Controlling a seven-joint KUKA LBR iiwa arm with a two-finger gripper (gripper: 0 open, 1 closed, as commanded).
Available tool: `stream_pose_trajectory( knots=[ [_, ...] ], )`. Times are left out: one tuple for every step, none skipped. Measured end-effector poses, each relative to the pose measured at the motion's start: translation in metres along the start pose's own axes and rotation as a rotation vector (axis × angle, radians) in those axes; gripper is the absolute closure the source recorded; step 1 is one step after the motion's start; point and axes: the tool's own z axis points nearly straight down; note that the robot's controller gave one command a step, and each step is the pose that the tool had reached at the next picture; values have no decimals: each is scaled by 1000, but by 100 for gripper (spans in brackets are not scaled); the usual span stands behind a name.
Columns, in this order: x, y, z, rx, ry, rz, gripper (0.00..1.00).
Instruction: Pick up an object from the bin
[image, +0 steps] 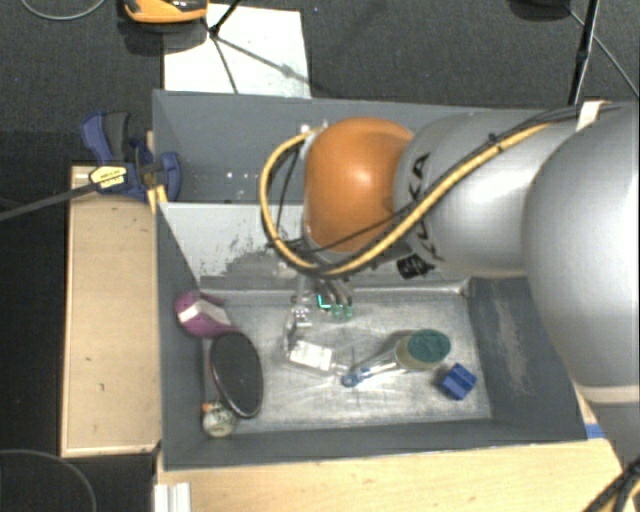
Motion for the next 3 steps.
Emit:
stream_pose_trajectory(
  knots=[
    [79, -88, 71, 4, 4, -120, 0],
    [76, -84, 68, 0, -6, -119, 100],
    [76, -84, 68, 0, -5, -116, 0]
  ],
)
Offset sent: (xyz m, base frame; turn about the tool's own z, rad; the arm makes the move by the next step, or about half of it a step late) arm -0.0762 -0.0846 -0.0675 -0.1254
